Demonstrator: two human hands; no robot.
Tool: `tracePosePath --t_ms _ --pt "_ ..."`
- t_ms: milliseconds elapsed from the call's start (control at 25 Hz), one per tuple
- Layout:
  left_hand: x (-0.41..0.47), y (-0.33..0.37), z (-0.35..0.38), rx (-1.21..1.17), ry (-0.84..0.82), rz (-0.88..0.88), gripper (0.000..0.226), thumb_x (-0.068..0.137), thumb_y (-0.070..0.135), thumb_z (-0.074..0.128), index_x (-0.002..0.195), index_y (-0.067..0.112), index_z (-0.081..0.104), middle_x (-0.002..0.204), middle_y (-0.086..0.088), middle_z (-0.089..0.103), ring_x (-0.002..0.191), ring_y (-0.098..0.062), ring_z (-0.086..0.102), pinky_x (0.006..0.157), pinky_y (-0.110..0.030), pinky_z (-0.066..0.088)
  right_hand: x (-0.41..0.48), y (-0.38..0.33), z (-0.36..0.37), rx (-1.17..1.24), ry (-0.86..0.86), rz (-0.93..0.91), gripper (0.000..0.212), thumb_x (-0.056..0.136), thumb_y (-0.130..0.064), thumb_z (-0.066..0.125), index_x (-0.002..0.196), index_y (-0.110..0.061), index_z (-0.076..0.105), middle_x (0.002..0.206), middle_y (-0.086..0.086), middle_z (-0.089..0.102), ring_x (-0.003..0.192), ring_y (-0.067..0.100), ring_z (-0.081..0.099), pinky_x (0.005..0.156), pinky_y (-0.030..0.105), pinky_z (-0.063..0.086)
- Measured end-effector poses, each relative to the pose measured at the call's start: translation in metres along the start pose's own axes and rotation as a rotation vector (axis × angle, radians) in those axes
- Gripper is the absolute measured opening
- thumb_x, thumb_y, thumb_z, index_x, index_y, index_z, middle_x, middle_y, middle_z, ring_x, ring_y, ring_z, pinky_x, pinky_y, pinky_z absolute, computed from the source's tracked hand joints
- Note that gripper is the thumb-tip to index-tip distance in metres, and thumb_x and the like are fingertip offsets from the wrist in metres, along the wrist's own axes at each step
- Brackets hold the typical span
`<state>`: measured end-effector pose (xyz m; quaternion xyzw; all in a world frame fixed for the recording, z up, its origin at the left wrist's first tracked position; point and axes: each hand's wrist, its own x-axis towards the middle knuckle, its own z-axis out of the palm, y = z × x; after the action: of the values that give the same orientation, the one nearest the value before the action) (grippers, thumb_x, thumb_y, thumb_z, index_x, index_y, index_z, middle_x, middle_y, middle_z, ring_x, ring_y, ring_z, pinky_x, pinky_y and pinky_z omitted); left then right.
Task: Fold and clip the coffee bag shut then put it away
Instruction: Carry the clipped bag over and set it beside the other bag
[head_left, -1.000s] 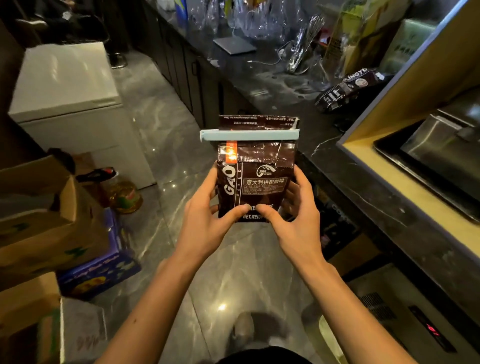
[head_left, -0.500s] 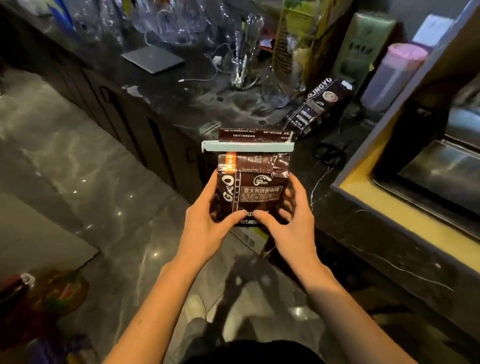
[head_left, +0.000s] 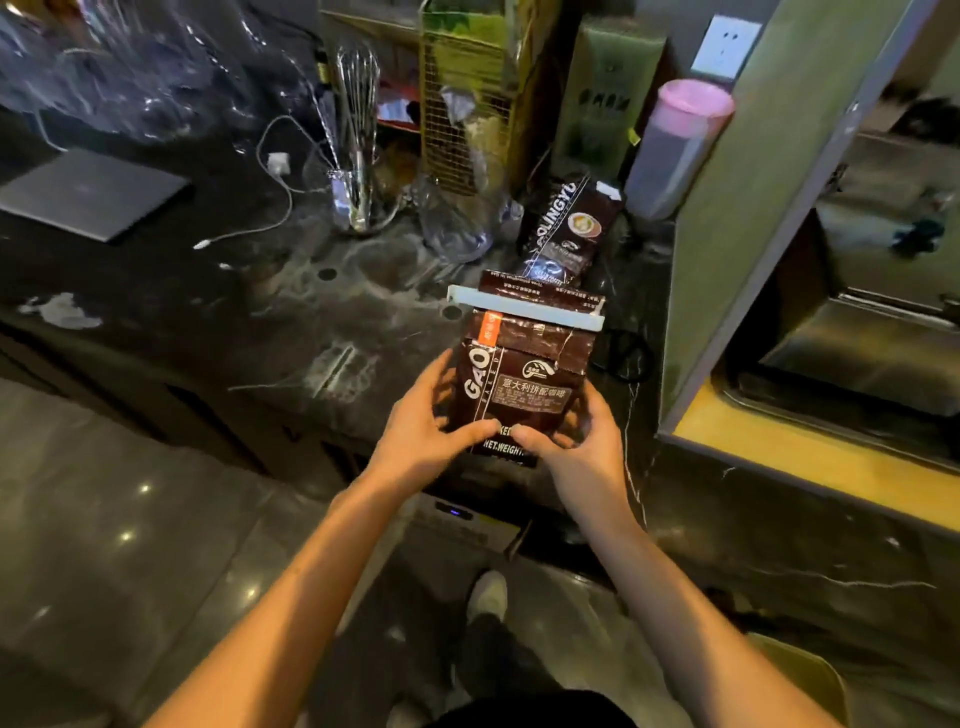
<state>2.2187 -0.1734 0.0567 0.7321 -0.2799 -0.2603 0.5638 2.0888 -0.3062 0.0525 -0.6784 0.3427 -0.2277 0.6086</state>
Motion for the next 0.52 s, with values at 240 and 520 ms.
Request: tracePosePath --t_ms 240,520 --pt "0.119 -0.019 -0.002 0.138 -0.085 -0.048 0.090 0.056 0.052 0.086 0.133 0.021 0.052 0.125 0.003 0.067 0.118 -0.011 0.062 0.105 -0.045 0.047 0.099 0.013 0.005 -0.101 0.058 0.026 0.075 0.066 -0.031 0.087 0.131 -0.024 0.051 0.133 -0.002 0.054 0.117 0.010 0.054 0.095 0.032 0.050" --pt "0.241 -0.022 -0.001 0.252 -0.225 -0.049 0.098 0.048 0.069 0.081 0.128 0.020 0.053 0.128 0.002 0.063 0.121 -0.014 0.058 0.105 -0.046 0.046 0.205 0.017 -0.002 -0.200 0.053 0.097 0.081 0.056 -0.047 0.087 0.125 -0.024 0.050 0.131 0.000 0.049 0.122 0.016 0.051 0.104 0.041 0.045"
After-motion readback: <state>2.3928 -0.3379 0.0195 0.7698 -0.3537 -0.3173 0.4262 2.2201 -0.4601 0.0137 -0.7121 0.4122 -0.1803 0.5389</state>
